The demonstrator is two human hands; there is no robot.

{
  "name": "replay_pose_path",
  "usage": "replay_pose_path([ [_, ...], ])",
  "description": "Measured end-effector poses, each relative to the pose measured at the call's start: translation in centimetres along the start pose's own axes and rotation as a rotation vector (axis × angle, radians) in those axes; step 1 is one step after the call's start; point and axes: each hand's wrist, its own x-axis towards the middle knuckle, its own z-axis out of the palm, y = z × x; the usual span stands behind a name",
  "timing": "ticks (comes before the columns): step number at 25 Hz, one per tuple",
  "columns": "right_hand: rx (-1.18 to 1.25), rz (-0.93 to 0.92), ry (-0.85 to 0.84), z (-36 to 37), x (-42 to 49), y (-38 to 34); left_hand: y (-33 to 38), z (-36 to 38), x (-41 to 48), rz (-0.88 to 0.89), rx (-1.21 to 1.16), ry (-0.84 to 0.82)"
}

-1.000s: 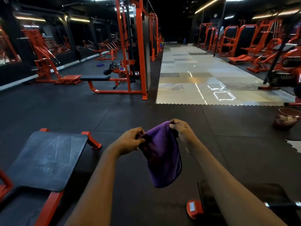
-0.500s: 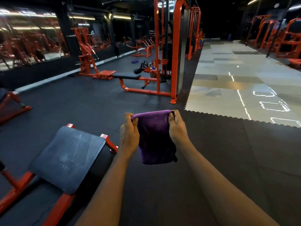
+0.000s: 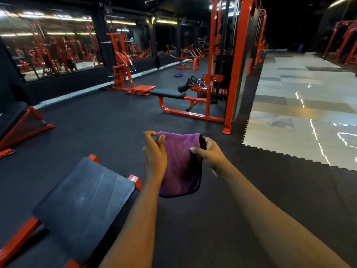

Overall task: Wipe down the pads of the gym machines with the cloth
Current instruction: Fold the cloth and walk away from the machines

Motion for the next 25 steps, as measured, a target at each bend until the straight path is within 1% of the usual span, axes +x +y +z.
replay_pose_path([
  [1, -0.022, -0.009, 0.006, 0.7, 3.1, -0.2, -1.0, 0.8, 3.0, -0.004, -0.021, -0.027],
  [3, -0.044, -0.055, 0.110, 2.2, 9.4, -0.9, -2.3, 2.2, 8.9, 0.009, -0.047, -0.111],
  [5, -0.027, -0.081, 0.221, 3.5, 15.3, -1.4, -4.2, 4.2, 14.0, 0.031, -0.007, -0.186],
  [6, -0.021, -0.088, 0.248, 4.1, 17.8, -1.6, -5.3, 5.2, 16.2, 0.052, 0.024, -0.179],
  [7, -0.016, -0.100, 0.247, 4.7, 20.1, -1.7, -6.4, 6.2, 18.2, 0.086, 0.046, -0.151],
  [9, 0.000, -0.135, 0.189, 5.7, 24.8, -1.4, -8.7, 8.6, 22.1, 0.139, 0.039, -0.086],
  [11, -0.041, -0.160, 0.143, 6.7, 30.3, -0.9, -11.1, 11.6, 26.6, 0.140, 0.007, -0.034],
  [15, -0.086, -0.181, 0.134, 7.9, 42.3, 0.3, -15.8, 18.0, 35.2, -0.005, 0.150, 0.002],
  [17, -0.077, -0.180, 0.134, 8.3, 49.1, 0.4, -17.7, 20.9, 40.3, -0.003, 0.163, 0.020],
  [21, -0.068, -0.168, 0.066, 10.0, 62.5, -0.5, -20.7, 25.0, 51.6, -0.027, 0.150, 0.079],
  [25, -0.067, -0.176, 0.009, 14.5, 74.1, 0.3, -26.9, 27.0, 61.0, 0.091, 0.183, 0.107],
])
